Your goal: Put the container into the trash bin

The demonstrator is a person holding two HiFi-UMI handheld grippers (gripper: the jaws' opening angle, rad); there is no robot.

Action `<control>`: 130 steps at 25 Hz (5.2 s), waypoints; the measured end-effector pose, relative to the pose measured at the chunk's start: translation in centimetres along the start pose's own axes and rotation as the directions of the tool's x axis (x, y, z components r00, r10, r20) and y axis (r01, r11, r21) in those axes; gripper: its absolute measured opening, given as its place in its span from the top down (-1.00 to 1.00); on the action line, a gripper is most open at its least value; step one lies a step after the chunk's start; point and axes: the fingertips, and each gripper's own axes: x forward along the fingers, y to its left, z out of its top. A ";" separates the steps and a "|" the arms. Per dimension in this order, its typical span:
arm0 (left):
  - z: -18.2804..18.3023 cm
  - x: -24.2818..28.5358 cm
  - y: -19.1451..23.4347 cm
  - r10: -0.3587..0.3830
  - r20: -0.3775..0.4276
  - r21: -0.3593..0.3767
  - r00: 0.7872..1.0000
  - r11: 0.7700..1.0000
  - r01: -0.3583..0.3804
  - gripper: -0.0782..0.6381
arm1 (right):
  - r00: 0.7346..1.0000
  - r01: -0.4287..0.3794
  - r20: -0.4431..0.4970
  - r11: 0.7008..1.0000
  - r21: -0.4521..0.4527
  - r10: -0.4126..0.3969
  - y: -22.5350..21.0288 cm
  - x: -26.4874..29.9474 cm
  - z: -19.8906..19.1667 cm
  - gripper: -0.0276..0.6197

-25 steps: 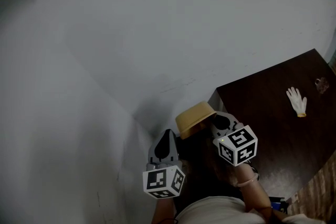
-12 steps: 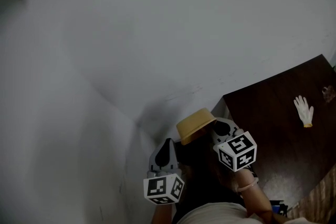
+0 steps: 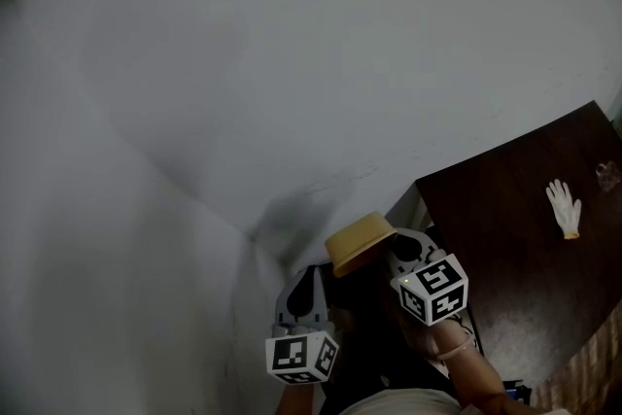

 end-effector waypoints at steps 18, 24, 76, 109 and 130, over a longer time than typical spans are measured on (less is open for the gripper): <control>-6.9 2.6 3.9 0.010 -0.071 -0.053 0.997 0.999 -0.013 0.73 | 0.986 -0.021 -0.165 0.996 -0.090 0.006 -0.9 5.5 -8.4 0.86; -10.1 2.7 5.6 0.021 -0.079 -0.072 0.997 0.997 -0.026 0.73 | 0.980 -0.039 -0.199 0.992 -0.119 0.015 -0.8 7.3 -11.0 0.86; -38.5 6.3 17.5 0.123 -0.262 -0.275 0.957 0.941 -0.196 0.73 | 0.843 -0.053 -0.538 0.991 -0.124 -0.022 -3.7 20.8 -43.5 0.86; -44.6 6.5 20.0 0.154 -0.307 -0.315 0.939 0.915 -0.253 0.73 | 0.740 0.024 -0.670 0.999 -0.047 -0.049 -5.9 25.7 -55.4 0.66; -44.0 8.0 20.3 0.130 -0.297 -0.295 0.946 0.930 -0.221 0.73 | 0.735 0.000 -0.678 0.999 -0.034 -0.024 -5.4 25.9 -55.4 0.44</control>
